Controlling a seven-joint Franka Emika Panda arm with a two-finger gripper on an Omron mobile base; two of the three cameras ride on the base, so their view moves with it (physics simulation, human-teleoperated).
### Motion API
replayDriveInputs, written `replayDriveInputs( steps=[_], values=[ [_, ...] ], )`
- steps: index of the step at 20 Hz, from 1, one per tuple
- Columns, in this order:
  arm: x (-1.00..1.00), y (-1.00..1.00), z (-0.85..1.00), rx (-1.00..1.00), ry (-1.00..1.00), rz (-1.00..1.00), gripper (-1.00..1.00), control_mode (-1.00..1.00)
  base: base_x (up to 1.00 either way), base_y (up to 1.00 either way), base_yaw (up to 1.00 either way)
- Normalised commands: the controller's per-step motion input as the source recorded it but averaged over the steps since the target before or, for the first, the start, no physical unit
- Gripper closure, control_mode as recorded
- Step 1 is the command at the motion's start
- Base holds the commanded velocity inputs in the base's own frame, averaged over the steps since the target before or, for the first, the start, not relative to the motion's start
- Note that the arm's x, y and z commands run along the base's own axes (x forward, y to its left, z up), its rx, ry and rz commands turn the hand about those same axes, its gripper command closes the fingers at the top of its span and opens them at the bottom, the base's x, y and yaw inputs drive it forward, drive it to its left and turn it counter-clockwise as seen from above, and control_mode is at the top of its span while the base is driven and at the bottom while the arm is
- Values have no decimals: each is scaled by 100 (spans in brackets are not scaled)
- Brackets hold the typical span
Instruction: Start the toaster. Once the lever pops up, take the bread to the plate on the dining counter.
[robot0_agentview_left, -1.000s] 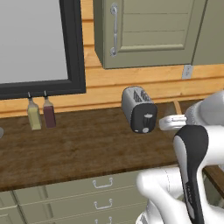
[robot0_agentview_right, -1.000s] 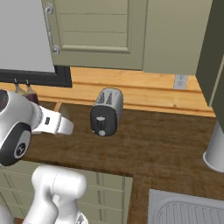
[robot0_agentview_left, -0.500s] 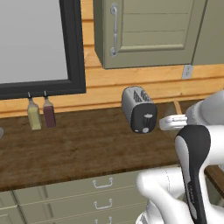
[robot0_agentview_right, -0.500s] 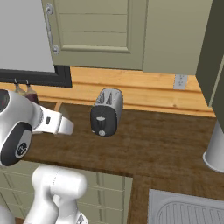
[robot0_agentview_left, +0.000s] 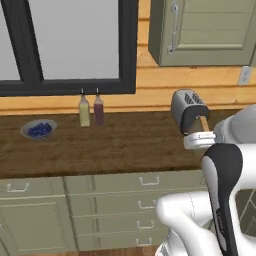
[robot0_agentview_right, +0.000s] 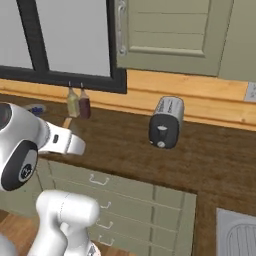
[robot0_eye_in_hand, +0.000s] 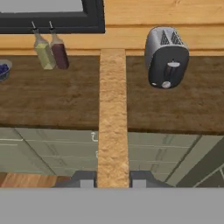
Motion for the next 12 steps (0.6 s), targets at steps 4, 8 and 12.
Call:
replayDriveInputs(
  steps=[4,8,12],
  values=[
    [0,0,0,0,0,0,100,100,-62,84,72],
    [0,0,0,0,0,0,100,100,-21,72,88],
    [0,0,0,0,0,0,100,100,-1,15,99]
  ],
)
